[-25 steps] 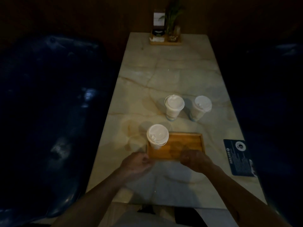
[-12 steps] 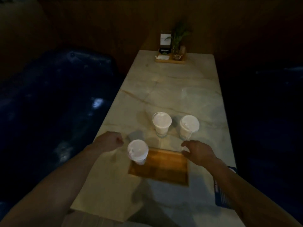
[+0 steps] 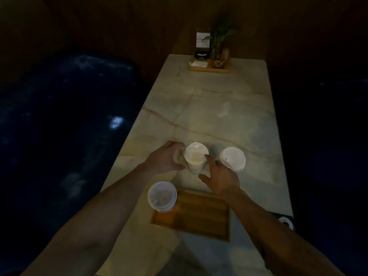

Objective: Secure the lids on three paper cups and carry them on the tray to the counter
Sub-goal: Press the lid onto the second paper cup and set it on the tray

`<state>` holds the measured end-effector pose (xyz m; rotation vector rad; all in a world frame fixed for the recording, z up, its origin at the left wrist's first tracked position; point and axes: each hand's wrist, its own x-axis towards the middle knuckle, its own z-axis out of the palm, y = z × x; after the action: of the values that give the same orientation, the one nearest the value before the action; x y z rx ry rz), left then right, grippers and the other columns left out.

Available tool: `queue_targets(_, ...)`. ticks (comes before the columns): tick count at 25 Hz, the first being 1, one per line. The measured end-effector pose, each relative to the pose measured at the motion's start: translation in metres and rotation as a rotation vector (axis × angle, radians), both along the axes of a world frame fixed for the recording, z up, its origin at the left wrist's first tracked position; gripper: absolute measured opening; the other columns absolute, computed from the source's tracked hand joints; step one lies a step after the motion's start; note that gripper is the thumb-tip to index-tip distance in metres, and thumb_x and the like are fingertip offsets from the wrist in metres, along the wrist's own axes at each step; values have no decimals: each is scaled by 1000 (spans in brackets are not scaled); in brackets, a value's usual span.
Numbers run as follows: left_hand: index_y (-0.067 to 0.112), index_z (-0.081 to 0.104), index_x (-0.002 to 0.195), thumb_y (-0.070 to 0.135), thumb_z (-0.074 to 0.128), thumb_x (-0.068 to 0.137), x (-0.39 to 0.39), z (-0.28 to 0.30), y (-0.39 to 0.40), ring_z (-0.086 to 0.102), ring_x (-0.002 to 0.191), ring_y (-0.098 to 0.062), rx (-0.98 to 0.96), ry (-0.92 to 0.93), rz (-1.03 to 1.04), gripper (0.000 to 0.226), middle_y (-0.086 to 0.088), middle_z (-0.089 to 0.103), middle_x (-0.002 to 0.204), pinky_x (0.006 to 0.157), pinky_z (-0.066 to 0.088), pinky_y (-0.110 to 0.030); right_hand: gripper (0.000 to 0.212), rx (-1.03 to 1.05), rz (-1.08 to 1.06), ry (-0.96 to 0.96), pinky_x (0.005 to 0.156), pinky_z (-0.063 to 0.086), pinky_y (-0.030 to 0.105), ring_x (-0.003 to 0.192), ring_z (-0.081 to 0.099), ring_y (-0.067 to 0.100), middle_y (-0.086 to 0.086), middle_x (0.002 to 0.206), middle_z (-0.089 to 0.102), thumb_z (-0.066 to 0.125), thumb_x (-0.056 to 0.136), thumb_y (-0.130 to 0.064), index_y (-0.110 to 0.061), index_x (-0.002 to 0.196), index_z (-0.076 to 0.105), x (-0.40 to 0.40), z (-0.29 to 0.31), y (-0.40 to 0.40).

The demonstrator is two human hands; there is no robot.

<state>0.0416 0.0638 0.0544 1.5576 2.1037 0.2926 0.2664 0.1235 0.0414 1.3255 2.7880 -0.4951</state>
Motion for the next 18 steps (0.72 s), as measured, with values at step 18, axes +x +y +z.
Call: queue_targets(18,19,57,130,21,90,65,13,-31,22,59,114,-19,225,-260,33,73,2,53,137,97,53,-37,66,-252,-379,446,90,54,41,111,67,27,6,126,68,73,86,-30,-24,144,41,-28,-28,6)
